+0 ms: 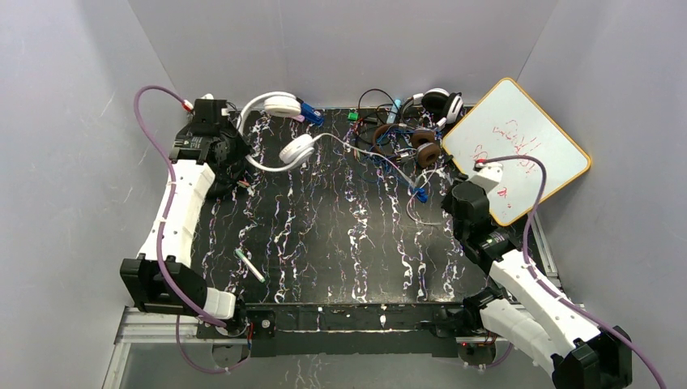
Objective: Wrap the headphones
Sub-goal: Place the headphones at the center of the board.
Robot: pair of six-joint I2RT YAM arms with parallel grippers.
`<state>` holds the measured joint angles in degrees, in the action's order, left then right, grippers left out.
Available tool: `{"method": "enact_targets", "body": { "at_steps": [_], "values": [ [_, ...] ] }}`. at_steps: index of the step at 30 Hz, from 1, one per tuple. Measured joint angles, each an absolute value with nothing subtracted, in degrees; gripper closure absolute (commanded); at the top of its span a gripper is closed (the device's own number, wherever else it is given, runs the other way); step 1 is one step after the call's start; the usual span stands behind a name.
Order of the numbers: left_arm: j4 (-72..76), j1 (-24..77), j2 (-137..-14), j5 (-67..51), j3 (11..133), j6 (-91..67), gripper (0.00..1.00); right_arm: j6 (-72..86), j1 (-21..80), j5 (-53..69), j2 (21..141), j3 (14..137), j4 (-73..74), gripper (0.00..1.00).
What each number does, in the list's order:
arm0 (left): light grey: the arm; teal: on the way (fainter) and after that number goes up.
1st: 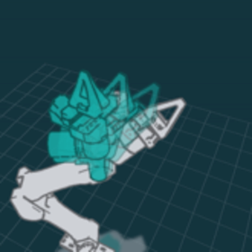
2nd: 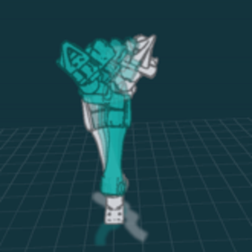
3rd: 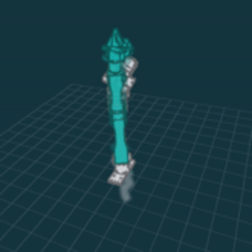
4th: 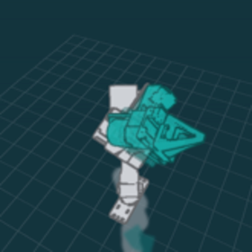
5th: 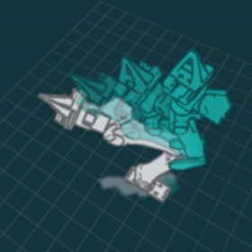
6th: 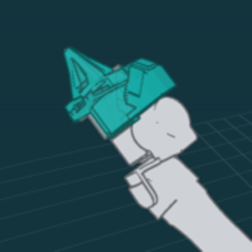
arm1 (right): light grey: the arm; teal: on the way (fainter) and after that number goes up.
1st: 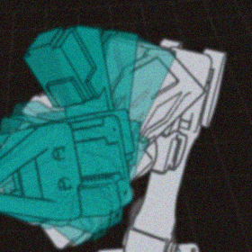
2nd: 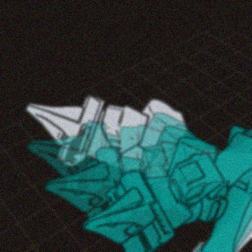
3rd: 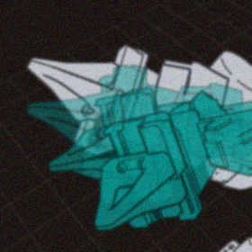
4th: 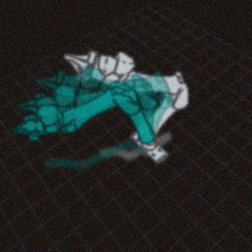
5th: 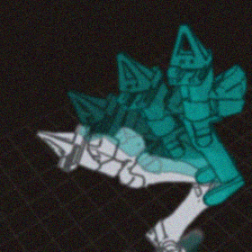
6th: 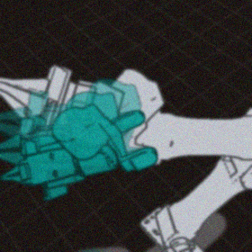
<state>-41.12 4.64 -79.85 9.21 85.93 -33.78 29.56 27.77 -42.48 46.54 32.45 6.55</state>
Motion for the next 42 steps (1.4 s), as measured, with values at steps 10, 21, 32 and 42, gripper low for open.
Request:
{"method": "enact_targets", "body": {
  "at_steps": [10,21,32,42],
  "values": [
    [-38.02,8.75,-78.39,-0.95,69.36,-36.45,0.88,16.47,27.77,-11.0,47.11,32.58,-0.19,0.21],
    [-31.59,26.13,-74.85,5.26,52.45,-46.39,0.84,13.82,27.81,11.44,54.11,36.47,-0.1,0.18],
    [-25.67,27.53,-75.07,11.27,46.44,-48.34,0.68,13.96,27.81,15.88,53.82,35.55,-0.64,0.17],
    [-27.4,27.59,-77.65,12.97,46.5,-42.92,0.28,14.22,27.81,18.44,53.41,35.4,-1.52,0.16]
  ]
}}
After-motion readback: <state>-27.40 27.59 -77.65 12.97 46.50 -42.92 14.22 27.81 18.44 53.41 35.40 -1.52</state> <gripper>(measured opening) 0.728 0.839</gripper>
